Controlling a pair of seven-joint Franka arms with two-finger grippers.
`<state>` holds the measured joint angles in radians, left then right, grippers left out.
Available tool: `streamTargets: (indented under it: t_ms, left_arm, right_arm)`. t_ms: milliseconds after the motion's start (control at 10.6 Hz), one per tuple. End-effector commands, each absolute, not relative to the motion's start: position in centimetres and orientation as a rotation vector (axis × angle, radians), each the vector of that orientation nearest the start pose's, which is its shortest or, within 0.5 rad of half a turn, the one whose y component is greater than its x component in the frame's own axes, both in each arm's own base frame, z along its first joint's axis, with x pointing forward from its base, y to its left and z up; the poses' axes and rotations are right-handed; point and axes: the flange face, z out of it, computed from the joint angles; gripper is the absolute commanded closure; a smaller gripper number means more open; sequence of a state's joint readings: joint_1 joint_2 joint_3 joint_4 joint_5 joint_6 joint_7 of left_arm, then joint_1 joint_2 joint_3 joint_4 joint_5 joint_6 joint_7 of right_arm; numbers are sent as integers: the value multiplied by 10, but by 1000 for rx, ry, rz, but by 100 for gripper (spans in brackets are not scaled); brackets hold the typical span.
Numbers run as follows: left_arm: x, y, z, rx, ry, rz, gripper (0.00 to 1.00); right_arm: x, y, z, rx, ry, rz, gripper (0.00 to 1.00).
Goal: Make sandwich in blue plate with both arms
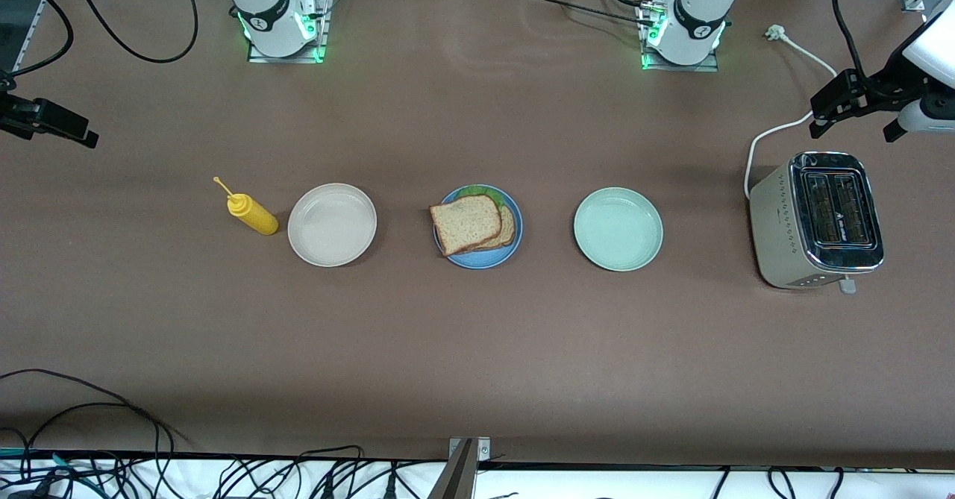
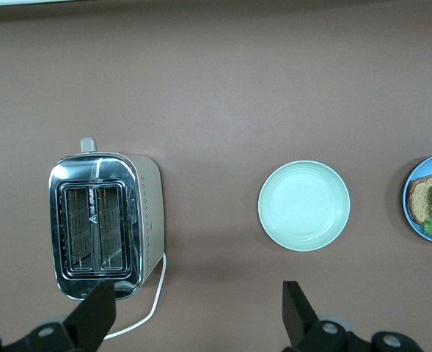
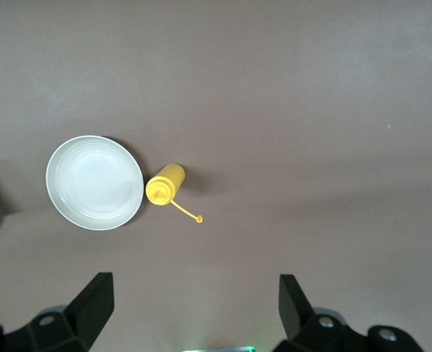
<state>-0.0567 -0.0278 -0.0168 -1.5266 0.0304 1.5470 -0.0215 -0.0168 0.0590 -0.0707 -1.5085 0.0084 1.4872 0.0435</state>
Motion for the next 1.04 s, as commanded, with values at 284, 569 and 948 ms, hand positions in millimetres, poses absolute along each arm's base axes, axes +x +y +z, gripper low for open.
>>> streamTargets:
  t_ms: [284,569,948]
  left_arm:
    - [543,-35,662,-3116,55,-79,0]
    - [547,-36,658,-3115,55,-67,0]
    - [548,-32,655,-3101,42,-60,0]
  right_arm:
    - [562,-47,621,-3123,200,120,0]
    - [562,-47,621,-3123,200,117,0]
    - [563,-46,620,-3125,167,115,0]
